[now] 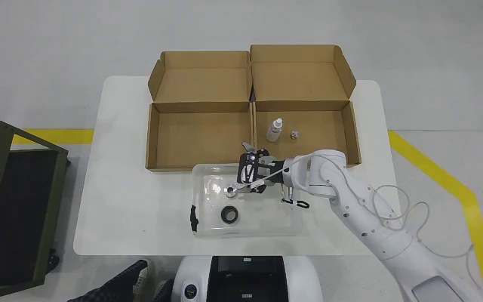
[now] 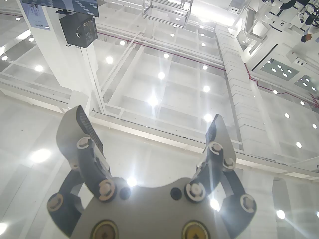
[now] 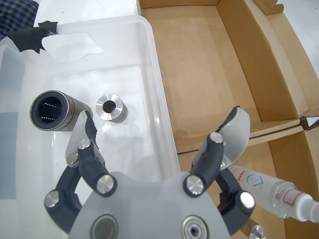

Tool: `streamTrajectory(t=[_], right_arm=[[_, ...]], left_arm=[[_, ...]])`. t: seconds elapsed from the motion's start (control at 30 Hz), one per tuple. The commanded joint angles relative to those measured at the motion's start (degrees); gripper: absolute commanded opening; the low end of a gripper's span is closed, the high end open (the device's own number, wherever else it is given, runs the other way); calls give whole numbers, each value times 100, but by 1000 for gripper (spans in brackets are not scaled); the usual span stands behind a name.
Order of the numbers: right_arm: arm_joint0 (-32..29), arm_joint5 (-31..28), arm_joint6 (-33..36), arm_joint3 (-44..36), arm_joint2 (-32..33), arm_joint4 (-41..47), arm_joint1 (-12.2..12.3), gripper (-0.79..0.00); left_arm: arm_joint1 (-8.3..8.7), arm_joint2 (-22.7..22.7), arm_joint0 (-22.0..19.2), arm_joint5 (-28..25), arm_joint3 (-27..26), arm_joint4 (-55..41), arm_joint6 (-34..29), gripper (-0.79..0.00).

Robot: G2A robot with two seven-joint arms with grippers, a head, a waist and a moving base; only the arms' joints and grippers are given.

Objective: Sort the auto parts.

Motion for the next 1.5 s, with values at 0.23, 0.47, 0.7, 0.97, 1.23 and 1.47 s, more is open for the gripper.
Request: streamTrajectory(t=[0.23, 0.47, 0.7, 0.97, 1.23, 1.47], right_arm=[[0, 0, -1, 0, 0, 0, 0, 0], [0, 0, -1, 0, 0, 0, 0, 0], [0, 0, -1, 0, 0, 0, 0, 0], [-160, 105, -301, -269, 145, -186, 33, 0], [-407, -99, -595, -831, 413, -357, 116, 0], [-613, -657, -666, -1386, 502, -452, 191, 0]], left_arm=[[0, 0, 0, 0, 0, 0, 0, 0], [0, 0, 0, 0, 0, 0, 0, 0], [0, 0, 0, 0, 0, 0, 0, 0], [0, 0, 0, 0, 0, 0, 0, 0], [0, 0, 0, 0, 0, 0, 0, 0], [0, 0, 0, 0, 0, 0, 0, 0]])
